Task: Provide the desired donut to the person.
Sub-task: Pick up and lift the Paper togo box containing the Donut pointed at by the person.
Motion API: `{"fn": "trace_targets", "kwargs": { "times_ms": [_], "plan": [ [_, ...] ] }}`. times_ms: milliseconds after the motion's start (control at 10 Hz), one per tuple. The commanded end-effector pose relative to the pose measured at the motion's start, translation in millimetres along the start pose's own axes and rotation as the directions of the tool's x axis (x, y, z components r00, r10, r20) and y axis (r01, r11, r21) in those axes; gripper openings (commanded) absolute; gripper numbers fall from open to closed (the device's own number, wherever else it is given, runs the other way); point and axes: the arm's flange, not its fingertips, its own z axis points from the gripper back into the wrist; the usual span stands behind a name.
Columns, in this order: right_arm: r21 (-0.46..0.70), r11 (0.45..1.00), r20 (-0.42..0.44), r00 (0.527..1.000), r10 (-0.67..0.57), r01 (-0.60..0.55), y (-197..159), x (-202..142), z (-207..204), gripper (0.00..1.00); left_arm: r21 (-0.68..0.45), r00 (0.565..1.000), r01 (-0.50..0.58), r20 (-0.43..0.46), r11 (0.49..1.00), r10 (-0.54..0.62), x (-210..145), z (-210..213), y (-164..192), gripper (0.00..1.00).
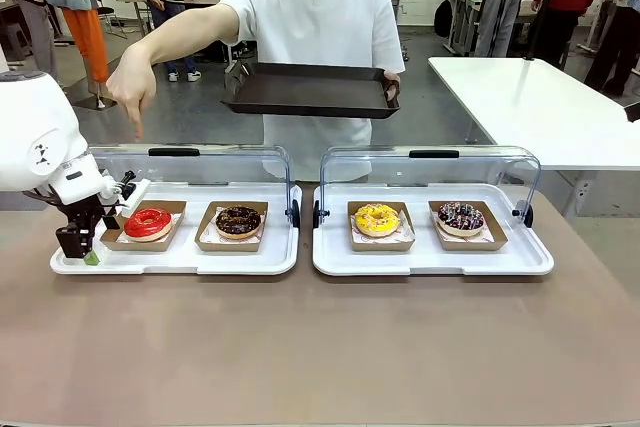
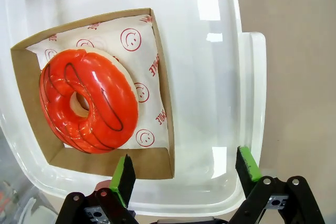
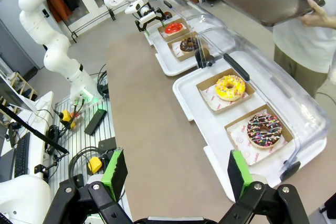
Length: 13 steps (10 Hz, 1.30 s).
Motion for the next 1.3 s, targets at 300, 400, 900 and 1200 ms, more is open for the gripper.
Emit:
{"fn": "trace_targets", "kwargs": {
  "times_ms": [300,400,900,1200],
  "plan": [
    [0.0,1.0,0.007,1.0,-0.006,0.006,0.0,0.4,-0.6,1.0,0.03,1.0,-0.002,0.015,1.0,0.001,-0.4,-2.1,1.7,0.0],
    [0.0,1.0,0.007,1.0,-0.006,0.006,0.0,0.4,-0.6,1.0,0.025,1.0,-0.004,0.017,1.0,0.004,-0.3,-1.9,2.1,0.0],
    [0.0,1.0,0.007,1.0,-0.006,0.006,0.0,0.4,-0.6,1.0,0.009,1.0,-0.005,0.017,1.0,0.005,-1.8,-2.9,2.3,0.0],
    [0.0,1.0,0.007,1.0,-0.006,0.006,0.0,0.4,-0.6,1.0,0.01,1.0,0.021,0.013,1.0,-0.021,-2.1,4.6,0.5,0.0]
  ]
}}
